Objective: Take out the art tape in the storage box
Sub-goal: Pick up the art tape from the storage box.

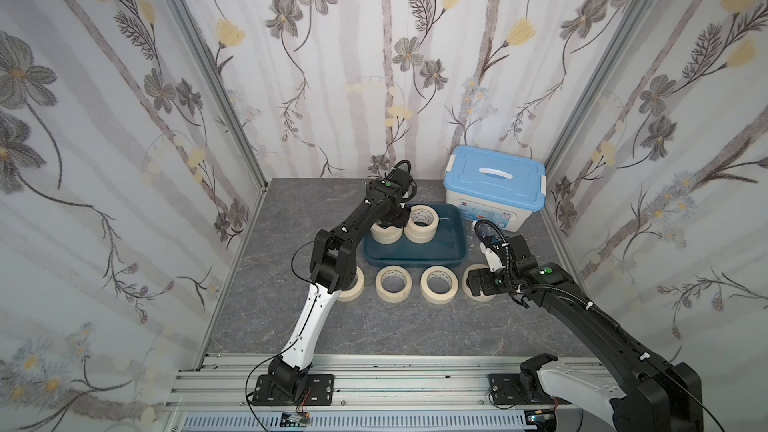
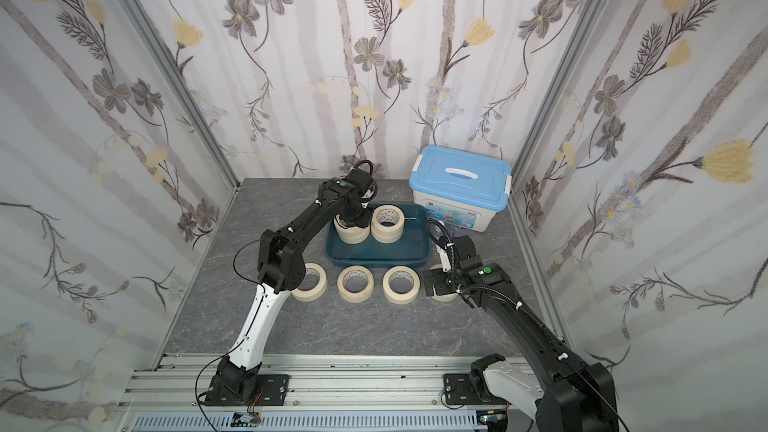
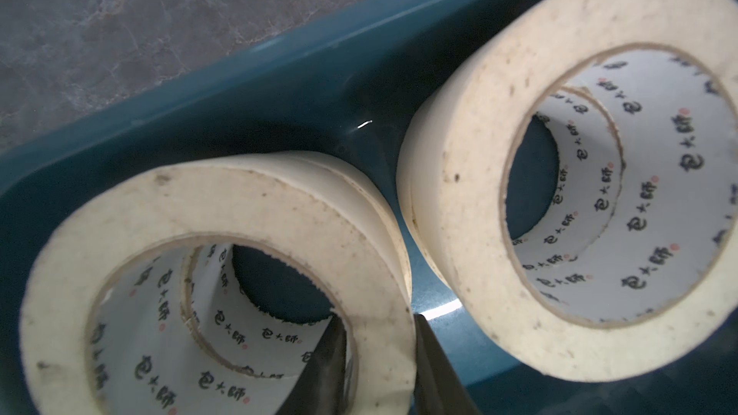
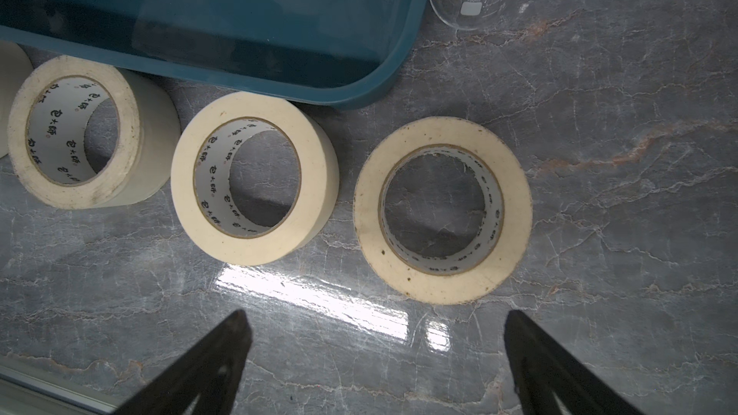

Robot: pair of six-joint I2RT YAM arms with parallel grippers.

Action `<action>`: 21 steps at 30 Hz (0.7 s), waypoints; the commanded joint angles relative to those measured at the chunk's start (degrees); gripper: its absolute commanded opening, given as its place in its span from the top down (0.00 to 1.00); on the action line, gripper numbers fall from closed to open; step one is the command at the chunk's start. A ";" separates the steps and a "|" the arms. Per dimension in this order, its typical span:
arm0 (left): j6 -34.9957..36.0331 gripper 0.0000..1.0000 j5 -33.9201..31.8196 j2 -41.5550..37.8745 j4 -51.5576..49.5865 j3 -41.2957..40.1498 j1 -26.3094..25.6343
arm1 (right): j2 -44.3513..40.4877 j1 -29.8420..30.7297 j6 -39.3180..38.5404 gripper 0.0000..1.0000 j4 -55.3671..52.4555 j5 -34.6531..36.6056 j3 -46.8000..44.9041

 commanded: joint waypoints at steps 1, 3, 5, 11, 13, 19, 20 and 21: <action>0.37 0.75 -0.49 -0.37 -1.59 0.44 -0.01 | -0.15 -0.10 0.58 0.00 -0.44 -0.32 0.04; 0.32 0.77 -0.67 -0.80 -1.53 0.45 0.05 | -0.10 -0.13 0.61 0.00 -0.44 -0.19 -0.01; 0.28 0.78 -0.77 -1.35 -1.42 0.44 -0.02 | -0.14 -0.13 0.61 0.00 -0.44 -0.26 -0.14; 0.08 0.81 -0.39 -3.33 -1.25 0.44 -0.16 | -0.07 -0.13 0.61 0.00 -0.44 0.05 -0.23; 0.05 0.81 -0.23 -3.98 -1.44 0.44 -0.32 | -0.03 -0.13 0.59 0.00 -0.44 0.01 -0.22; 0.02 0.83 -1.39 -6.41 -2.45 -0.10 -1.18 | 0.19 -0.22 0.51 0.00 -0.43 0.18 0.03; 0.05 0.83 -1.91 -7.09 -2.40 -0.62 -1.32 | 0.12 -0.22 0.53 0.00 -0.45 0.27 0.04; -0.02 0.84 -2.27 -7.67 -2.32 -1.16 -1.50 | 0.18 -0.30 0.53 0.00 -0.44 0.39 0.04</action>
